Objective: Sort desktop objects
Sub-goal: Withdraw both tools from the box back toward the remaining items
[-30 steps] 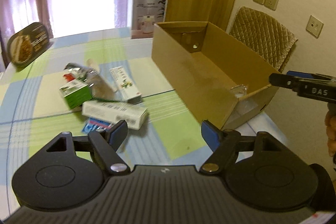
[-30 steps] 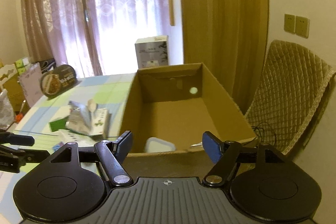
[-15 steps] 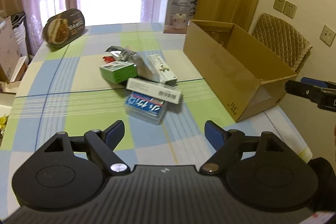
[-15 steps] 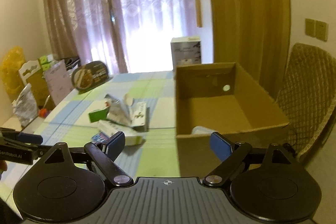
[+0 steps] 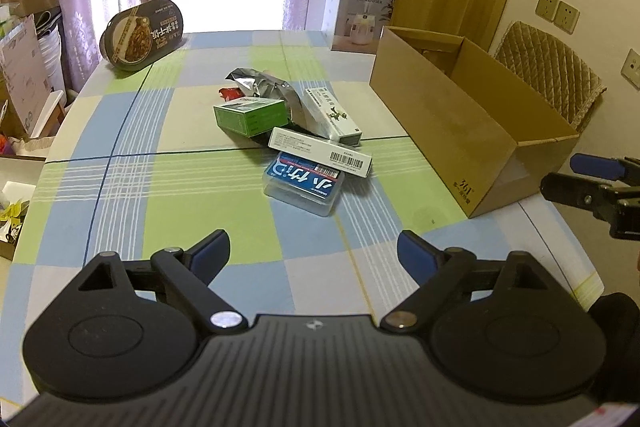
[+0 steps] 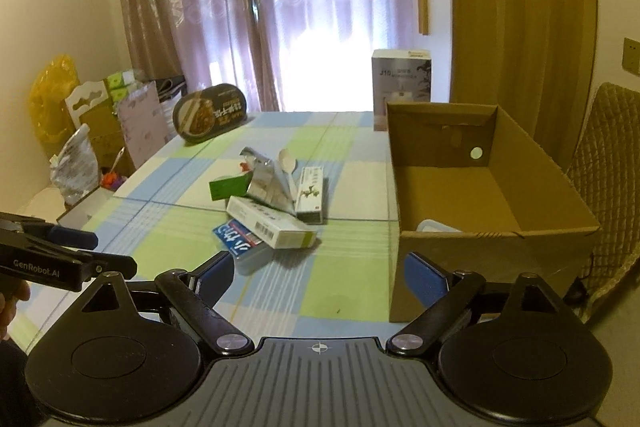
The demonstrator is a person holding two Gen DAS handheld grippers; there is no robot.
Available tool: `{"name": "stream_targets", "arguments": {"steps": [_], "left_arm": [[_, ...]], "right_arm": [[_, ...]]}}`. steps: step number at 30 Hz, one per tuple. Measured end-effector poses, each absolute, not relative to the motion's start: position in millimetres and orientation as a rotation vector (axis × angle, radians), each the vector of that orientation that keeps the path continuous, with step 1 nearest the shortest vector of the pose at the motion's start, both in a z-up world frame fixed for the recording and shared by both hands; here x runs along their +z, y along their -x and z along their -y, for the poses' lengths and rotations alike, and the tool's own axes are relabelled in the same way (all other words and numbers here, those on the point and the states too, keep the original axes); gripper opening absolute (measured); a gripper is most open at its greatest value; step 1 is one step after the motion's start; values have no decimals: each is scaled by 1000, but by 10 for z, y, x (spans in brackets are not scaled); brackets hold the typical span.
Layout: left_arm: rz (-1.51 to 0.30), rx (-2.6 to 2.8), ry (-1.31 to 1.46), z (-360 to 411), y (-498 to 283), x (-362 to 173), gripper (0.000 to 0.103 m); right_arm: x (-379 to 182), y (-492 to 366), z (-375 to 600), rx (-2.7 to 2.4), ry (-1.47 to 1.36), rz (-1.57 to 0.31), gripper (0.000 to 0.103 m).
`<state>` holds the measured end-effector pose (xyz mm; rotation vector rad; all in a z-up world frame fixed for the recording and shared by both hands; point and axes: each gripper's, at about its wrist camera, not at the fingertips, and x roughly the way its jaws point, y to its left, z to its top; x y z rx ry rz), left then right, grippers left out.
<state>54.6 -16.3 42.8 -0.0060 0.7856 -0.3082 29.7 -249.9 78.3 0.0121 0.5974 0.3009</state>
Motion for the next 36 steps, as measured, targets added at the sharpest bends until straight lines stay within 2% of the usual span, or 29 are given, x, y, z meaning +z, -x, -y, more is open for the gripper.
{"name": "stream_targets", "arguments": {"steps": [36], "left_arm": [[-861,-399,-112,82,-1095,-120,89]], "right_arm": [[285,-981,1910,376,70,-691,91]]}}
